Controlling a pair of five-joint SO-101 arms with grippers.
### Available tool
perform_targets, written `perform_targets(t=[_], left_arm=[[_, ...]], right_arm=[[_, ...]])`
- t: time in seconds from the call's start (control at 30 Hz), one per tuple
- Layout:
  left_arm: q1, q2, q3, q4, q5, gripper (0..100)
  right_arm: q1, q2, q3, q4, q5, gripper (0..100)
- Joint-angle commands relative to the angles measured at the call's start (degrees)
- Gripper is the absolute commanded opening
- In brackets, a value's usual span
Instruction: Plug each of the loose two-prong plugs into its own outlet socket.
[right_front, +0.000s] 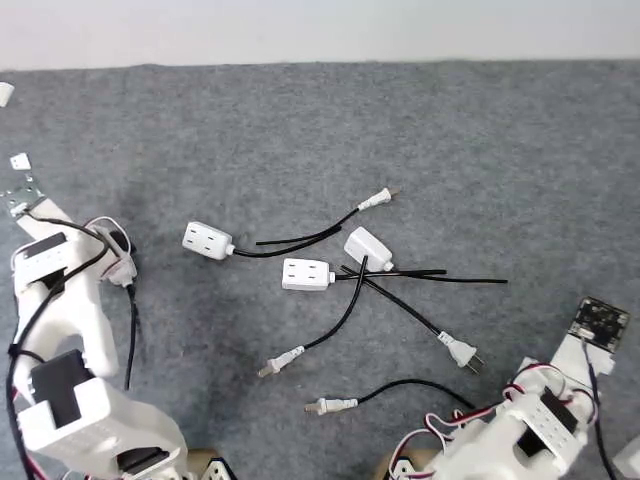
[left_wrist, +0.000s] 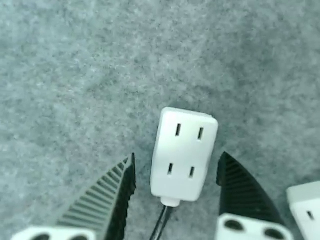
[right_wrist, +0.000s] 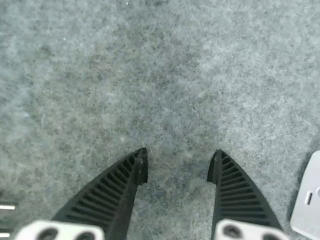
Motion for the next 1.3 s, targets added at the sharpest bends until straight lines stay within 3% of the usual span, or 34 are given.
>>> perform_targets(t=[0.0, 0.2, 0.57, 0.7, 0.77, 0.97, 1.1, 1.27], left_arm=[[0.88, -0.18, -3.47, -0.44, 0.35, 25], [2.90, 3.08, -6.81, 0.97, 0.53, 25], [3.08, 18.11, -26.33, 16.44, 0.35, 25], [3.69, 18.55, -27.12, 17.32, 0.18, 14], [4.40, 18.55, -27.03, 17.58, -1.67, 1], [6.86, 18.46, -25.54, 23.21, -3.43, 1], [10.02, 14.33, -19.38, 22.42, -3.43, 1], [15.56, 0.53, -2.86, 16.26, -3.25, 1]], right_arm=[[-0.57, 0.22, 0.09, -1.19, 0.79, 19.7], [-0.57, 0.22, 0.09, -1.19, 0.79, 19.7], [-0.57, 0.22, 0.09, -1.19, 0.79, 19.7], [-0.57, 0.22, 0.09, -1.19, 0.79, 19.7], [-0.57, 0.22, 0.09, -1.19, 0.70, 19.7], [-0.57, 0.22, 0.09, -1.19, 0.70, 19.7], [-0.57, 0.22, 0.09, -1.19, 0.70, 19.7], [-0.57, 0.22, 0.09, -1.19, 0.62, 19.7]])
